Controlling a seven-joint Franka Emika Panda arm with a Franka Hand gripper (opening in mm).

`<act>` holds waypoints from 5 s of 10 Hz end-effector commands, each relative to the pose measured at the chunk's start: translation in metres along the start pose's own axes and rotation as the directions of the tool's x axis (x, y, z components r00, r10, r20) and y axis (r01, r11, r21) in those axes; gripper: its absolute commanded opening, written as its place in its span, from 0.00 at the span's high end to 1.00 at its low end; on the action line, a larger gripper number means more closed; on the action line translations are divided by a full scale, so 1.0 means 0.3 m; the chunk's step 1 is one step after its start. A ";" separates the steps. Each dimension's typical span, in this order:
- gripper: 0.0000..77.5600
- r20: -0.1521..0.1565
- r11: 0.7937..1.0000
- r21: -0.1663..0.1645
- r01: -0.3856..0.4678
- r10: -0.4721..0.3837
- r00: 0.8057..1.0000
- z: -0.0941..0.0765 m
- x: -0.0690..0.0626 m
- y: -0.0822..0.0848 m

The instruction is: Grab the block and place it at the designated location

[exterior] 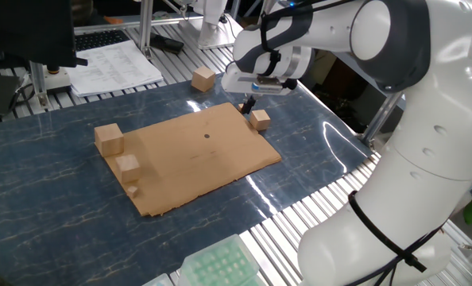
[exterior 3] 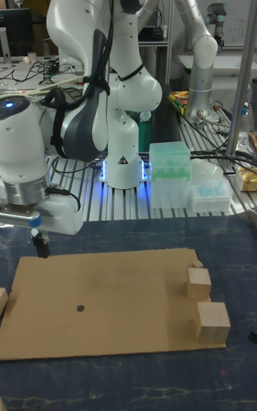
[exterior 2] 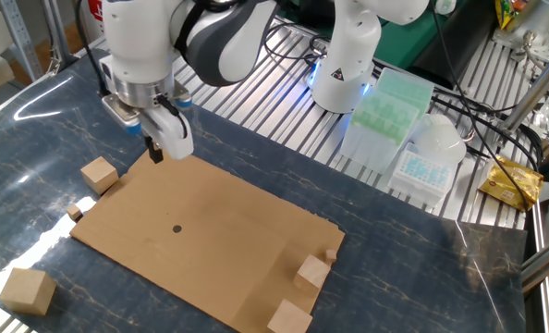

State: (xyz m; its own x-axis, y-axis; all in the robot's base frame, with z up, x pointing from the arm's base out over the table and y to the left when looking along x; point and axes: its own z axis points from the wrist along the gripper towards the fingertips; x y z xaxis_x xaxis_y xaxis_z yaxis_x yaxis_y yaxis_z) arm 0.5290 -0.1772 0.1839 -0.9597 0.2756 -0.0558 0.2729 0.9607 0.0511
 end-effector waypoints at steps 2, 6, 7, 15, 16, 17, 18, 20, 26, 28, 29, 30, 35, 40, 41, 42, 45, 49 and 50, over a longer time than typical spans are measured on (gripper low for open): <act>1.00 0.007 0.994 0.009 -0.108 0.108 0.994 -0.004 -0.003 0.000; 1.00 -0.010 0.978 0.010 -0.210 0.210 0.978 -0.004 -0.003 0.000; 1.00 -0.009 0.978 0.009 -0.209 0.209 0.978 -0.004 -0.003 0.000; 1.00 0.008 0.996 0.029 -0.090 0.090 0.996 0.028 -0.050 -0.115; 1.00 0.011 0.998 0.027 -0.065 0.065 0.998 0.039 -0.065 -0.141; 1.00 0.013 0.999 0.027 -0.042 0.042 0.999 0.045 -0.080 -0.167; 1.00 0.013 1.000 0.025 -0.012 0.012 1.000 0.048 -0.099 -0.201; 1.00 0.013 1.000 0.025 0.012 -0.012 1.000 0.054 -0.115 -0.229; 1.00 0.011 0.994 0.024 0.105 -0.105 0.994 0.077 -0.153 -0.305; 1.00 0.010 0.991 0.023 0.130 -0.130 0.991 0.085 -0.167 -0.335; 1.00 0.009 0.990 0.019 0.141 -0.141 0.990 0.089 -0.175 -0.352; 1.00 0.010 0.990 0.017 0.143 -0.143 0.990 0.092 -0.178 -0.360; 1.00 0.016 0.986 0.017 0.166 -0.167 0.986 0.120 -0.194 -0.388; 1.00 0.014 0.983 0.018 0.182 -0.182 0.983 0.132 -0.196 -0.399; 1.00 0.014 0.982 0.018 0.186 -0.186 0.982 0.133 -0.197 -0.403; 0.00 0.014 0.982 0.018 0.186 -0.186 0.982 0.133 -0.197 -0.403; 0.00 0.014 0.982 0.018 0.186 -0.186 0.982 0.133 -0.197 -0.403; 0.00 0.014 0.982 0.018 0.186 -0.186 0.982 0.133 -0.197 -0.403; 0.00 0.014 0.982 0.018 0.186 -0.186 0.982 0.133 -0.197 -0.403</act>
State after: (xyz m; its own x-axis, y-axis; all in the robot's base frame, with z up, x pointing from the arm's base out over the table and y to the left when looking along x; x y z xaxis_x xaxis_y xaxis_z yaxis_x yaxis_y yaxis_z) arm 0.5546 -0.3053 0.1400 -0.9923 0.0981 -0.0750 0.0966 0.9950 0.0241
